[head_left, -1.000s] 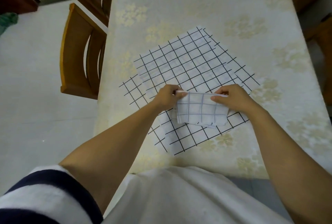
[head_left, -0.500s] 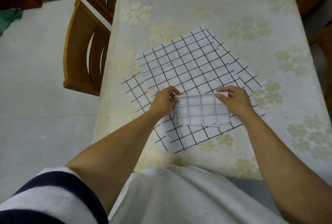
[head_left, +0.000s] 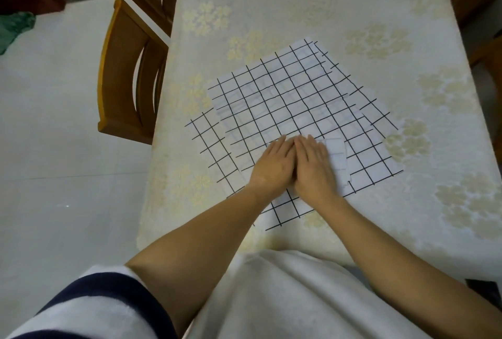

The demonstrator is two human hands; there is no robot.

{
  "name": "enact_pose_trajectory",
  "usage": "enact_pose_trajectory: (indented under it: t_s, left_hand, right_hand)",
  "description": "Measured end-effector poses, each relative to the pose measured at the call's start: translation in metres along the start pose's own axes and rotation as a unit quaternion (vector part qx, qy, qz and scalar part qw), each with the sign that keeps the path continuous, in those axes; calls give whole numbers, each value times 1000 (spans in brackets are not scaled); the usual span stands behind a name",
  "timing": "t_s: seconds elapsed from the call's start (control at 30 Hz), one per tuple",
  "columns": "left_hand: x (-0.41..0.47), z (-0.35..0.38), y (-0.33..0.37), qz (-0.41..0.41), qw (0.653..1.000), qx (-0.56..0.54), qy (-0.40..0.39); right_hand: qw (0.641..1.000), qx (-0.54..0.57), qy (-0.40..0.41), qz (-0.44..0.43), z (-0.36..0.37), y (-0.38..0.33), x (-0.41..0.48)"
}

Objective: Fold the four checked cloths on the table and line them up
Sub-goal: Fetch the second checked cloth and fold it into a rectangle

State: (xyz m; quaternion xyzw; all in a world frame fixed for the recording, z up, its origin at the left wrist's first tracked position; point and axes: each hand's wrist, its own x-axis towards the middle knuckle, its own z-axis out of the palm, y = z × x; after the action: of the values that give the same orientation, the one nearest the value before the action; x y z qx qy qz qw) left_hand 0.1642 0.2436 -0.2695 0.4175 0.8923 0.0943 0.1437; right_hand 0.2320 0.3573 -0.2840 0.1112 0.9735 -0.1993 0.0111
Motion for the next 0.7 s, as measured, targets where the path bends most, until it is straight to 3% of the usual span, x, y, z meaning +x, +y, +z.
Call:
enact_pose_trajectory:
  t_s: [0.13,0.5,0.6,0.7]
  left_hand:
    - [-13,13,-9,-60,992,44,-103]
    - [-36,9,-39,-128,980,81,-126]
    - [-39,6,-34,-140,983,78,-86]
    - [-28,-1,-17,-130,990,50,-16]
  right_hand:
    - [992,-85,-90,6,18,11,-16]
    - [971,-151,-140,121,-13,74,-21]
    - [970,-161,-133,129,-20,62,-13]
    - [991,-96,-57,69,-21,35,-2]
